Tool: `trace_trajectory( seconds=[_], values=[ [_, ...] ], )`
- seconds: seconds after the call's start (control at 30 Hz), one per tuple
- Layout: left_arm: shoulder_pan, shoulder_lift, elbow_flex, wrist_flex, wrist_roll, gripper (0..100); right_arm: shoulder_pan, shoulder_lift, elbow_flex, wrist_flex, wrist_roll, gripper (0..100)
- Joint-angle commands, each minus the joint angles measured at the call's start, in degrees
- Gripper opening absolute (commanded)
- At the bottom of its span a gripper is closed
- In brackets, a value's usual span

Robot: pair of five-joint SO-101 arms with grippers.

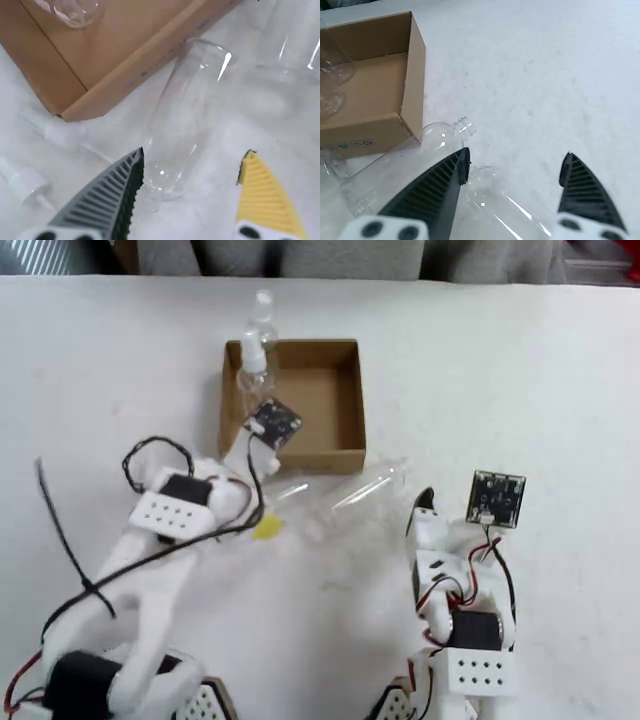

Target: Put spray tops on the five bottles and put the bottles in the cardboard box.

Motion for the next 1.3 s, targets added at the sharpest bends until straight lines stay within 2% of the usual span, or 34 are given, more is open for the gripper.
trace_trajectory(
  seconds=[0.0, 0.27, 0.53, 0.7, 0.9, 1.0, 1.13, 1.2, 1.27],
  values=[
    [-0.66, 5.23, -3.25, -4.4, -0.26, 31, 0.22, -0.75, -0.53, -0.31, 0.7, 26.5],
    [-0.48, 7.96, -3.25, -8.09, -0.18, 31, 0.22, -0.75, -0.44, -0.31, 0.7, 26.5],
    [1.27, 8.92, -2.73, -7.91, -0.26, 31, 0.22, -0.75, -0.44, -0.31, 0.7, 26.5],
    [2.95, 16.31, -3.52, -8.0, -0.26, 31, 0.22, -0.75, -0.44, -0.31, 0.7, 26.5],
    [2.95, 16.92, -5.01, -5.19, -0.26, 31, 0.22, -0.75, -0.44, -0.31, 0.7, 26.5],
    [2.86, 15.6, -4.84, -4.66, -0.26, 23, 0.22, -0.75, -0.44, -0.31, 0.7, 26.5],
    [2.77, 13.05, -4.84, -3.25, -2.46, 1, 0.13, -0.75, -0.44, -0.31, 0.7, 26.5],
    [2.59, 11.47, -4.84, 0.18, -6.77, 5, 0.13, -0.75, -0.44, -0.31, 0.7, 26.5],
    [1.98, 9.1, -4.84, 3.87, -9.49, 4, 0.13, -0.75, -0.44, -0.31, 0.7, 26.5]
  ],
)
